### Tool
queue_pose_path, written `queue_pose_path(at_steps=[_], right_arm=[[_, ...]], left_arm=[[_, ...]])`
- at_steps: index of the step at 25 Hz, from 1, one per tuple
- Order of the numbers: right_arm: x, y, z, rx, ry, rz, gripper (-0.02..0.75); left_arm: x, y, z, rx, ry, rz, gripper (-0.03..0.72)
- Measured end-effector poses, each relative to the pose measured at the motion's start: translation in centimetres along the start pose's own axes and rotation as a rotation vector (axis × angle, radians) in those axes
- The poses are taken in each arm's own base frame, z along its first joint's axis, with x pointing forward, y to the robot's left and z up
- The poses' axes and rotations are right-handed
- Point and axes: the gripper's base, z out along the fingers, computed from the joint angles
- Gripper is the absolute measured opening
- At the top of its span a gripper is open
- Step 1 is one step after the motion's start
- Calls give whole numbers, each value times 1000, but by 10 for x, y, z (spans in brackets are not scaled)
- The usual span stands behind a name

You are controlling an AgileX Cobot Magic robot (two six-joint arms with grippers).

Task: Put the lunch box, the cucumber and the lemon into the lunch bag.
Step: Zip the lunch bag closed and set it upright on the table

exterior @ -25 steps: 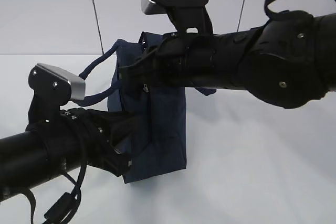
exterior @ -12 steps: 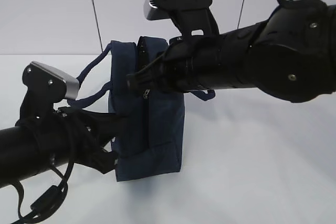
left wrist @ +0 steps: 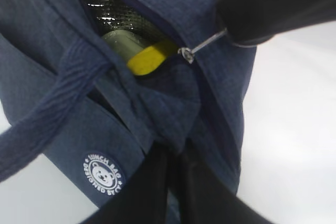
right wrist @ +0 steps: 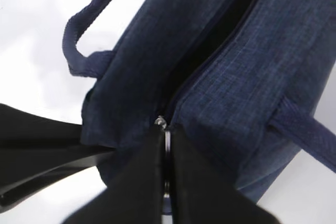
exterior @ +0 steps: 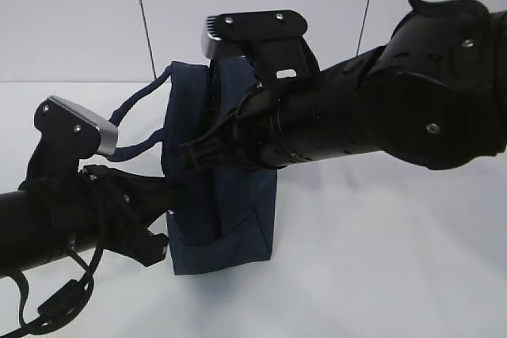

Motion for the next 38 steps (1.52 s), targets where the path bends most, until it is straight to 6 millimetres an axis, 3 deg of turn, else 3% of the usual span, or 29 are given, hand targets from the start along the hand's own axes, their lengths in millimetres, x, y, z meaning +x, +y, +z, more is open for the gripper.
queue_pose_path(at_steps=[3,7,10,22,31,38], right_arm=[[-1,0,0,0,0,3,-13],[-12,2,-10,-1,-31,-4,-13],[-19,2,-20,20,-34,-28,-13],[-25,1,-27,39,-33,-46,-13],[-29,2,-29,36,-48,-45,-13],[-34,3,-31,32,-64,-46,-13]], left_arm=[[-3,0,0,3,-30,-38,93],[-5,-1,-2,8,-58,-60,336],[-8,-2,-4,20,-78,-82,401],[-17,-43,-18,152,-114,-110,417],[-14,-38,-17,95,-83,-208,339],[-15,-30,-17,8,-113,-188,330]])
